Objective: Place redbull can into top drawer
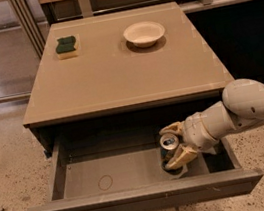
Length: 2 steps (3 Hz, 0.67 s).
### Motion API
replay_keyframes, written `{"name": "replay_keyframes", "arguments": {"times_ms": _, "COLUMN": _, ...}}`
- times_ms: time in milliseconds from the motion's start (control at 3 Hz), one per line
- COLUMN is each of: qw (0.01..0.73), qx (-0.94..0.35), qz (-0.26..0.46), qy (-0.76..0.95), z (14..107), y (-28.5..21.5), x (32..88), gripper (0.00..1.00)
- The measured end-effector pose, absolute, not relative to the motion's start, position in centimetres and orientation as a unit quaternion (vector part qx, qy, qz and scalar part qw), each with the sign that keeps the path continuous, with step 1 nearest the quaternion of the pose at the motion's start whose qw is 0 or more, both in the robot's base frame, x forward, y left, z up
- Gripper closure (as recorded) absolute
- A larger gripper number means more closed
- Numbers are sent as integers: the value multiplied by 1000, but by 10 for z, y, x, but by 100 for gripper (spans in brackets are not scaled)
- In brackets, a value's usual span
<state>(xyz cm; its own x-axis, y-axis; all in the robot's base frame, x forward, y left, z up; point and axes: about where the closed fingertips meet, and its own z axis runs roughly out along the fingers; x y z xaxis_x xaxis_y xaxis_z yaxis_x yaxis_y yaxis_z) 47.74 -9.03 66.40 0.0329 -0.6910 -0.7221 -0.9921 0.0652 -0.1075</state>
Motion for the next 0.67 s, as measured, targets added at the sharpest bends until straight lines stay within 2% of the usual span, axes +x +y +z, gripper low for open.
{"name": "replay_keyframes", "arguments": {"times_ms": 333, "qw": 322, "qx": -643, "qz": 234, "qy": 655, "z": 664, "y": -90, "x": 477, "gripper": 0}}
{"name": "replay_keyframes", "arguments": {"times_ms": 667, "qw": 322, "qx": -643, "qz": 234, "qy": 655, "z": 664, "y": -90, "x": 477, "gripper": 0}}
